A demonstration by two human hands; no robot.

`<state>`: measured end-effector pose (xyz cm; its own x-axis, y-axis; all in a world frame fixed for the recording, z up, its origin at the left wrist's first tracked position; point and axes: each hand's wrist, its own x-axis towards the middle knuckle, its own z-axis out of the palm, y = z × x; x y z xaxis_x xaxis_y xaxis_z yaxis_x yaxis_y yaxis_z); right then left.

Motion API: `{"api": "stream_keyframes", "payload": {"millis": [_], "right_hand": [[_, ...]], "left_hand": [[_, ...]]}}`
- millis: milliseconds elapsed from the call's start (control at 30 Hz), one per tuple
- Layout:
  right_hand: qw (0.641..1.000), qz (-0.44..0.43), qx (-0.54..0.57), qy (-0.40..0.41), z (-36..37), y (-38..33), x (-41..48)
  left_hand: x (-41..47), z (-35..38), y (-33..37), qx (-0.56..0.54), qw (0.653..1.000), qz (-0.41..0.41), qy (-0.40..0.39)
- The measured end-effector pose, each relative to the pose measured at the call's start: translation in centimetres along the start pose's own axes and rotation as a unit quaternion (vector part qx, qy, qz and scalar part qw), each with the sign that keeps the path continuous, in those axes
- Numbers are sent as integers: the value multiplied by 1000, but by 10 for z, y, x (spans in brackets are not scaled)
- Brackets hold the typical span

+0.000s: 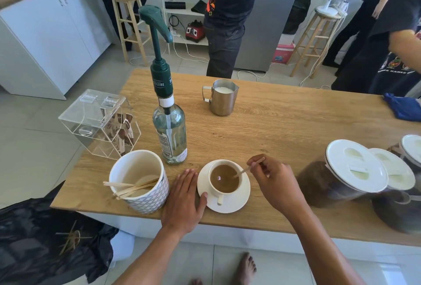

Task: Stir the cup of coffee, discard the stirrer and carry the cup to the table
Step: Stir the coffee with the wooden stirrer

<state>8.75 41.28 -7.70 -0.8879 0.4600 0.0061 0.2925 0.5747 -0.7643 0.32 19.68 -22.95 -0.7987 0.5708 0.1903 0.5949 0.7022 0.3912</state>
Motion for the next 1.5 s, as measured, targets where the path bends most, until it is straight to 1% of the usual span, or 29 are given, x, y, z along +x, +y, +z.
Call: {"api": "stream_keyframes", "payload": {"millis": [33,100,167,233,300,333,433,467,567,600,633,700,767,833,900,933,1000,1067,1100,1200,1233,1333,1367,1433,1500], "right_hand": [[1000,-9,10,1,0,-1,0],[999,-23,23,-33,2,-5,-2],[998,-13,8,-54,3,-4,-4],[1000,-5,-13,-19,1,-2,-3],[1000,-12,-8,9,0,-3,-3],[1000,-19,1,1,0,-5,-2],[998,-23,3,-56,4,-5,-3],[998,-17,-4,-54,3,-4,-4],[1000,-2,-10,3,2,-3,-3],[1000,-6,-5,11,2,-4,-4],[1000,-15,0,5,3,-5,-4],[999,-27,8,-32,6,-6,-5],[999,-16,2,-48,7,-4,-6],[1000,-5,-9,-15,6,-3,-6],[1000,-13,-9,21,5,-4,-4],[1000,-21,-5,19,5,-6,-4],[999,-31,7,-23,7,-7,-2],[998,-22,-1,-51,8,-6,-3],[999,-15,-10,-45,7,-6,-2],[1000,-10,-20,13,4,-7,-1],[1000,-16,-14,12,4,-8,-1],[998,-21,-1,-51,7,-8,-1],[998,-14,-11,-57,7,-7,-1],[999,0,-28,-32,5,-5,-1],[1000,-1,-18,3,4,-5,0]], "left_hand": [[0,0,0,0,1000,0,0],[0,-1,0,0,1000,0,0],[0,-1,1,-2,1000,1,-1],[0,0,0,-3,1000,1,-1],[0,0,-1,-5,1000,0,0],[0,0,-1,-8,1000,0,1],[-1,0,-1,-11,1000,1,3],[-1,0,0,-11,1000,1,4],[-1,0,0,-11,1000,-1,7],[0,0,0,-10,1000,0,6],[0,0,-1,-10,1000,2,5],[-1,0,-1,-13,1000,2,5],[0,0,-1,-12,1000,0,4],[-1,0,0,-8,1000,0,3],[-1,0,0,-5,1000,0,2],[-1,0,-1,-3,1000,0,1],[-1,0,-1,-1,1000,-2,-1],[-1,0,-1,-1,1000,-3,-4],[-1,0,0,-1,1000,-3,-4],[-1,-1,0,0,1000,-3,-3],[-1,-1,0,-1,1000,-3,-3],[-1,-2,0,1,1000,-2,-2],[-1,-2,1,0,1000,-2,-2],[0,-2,2,-1,1000,-2,-2],[0,-2,1,0,1000,-2,-1]]}}
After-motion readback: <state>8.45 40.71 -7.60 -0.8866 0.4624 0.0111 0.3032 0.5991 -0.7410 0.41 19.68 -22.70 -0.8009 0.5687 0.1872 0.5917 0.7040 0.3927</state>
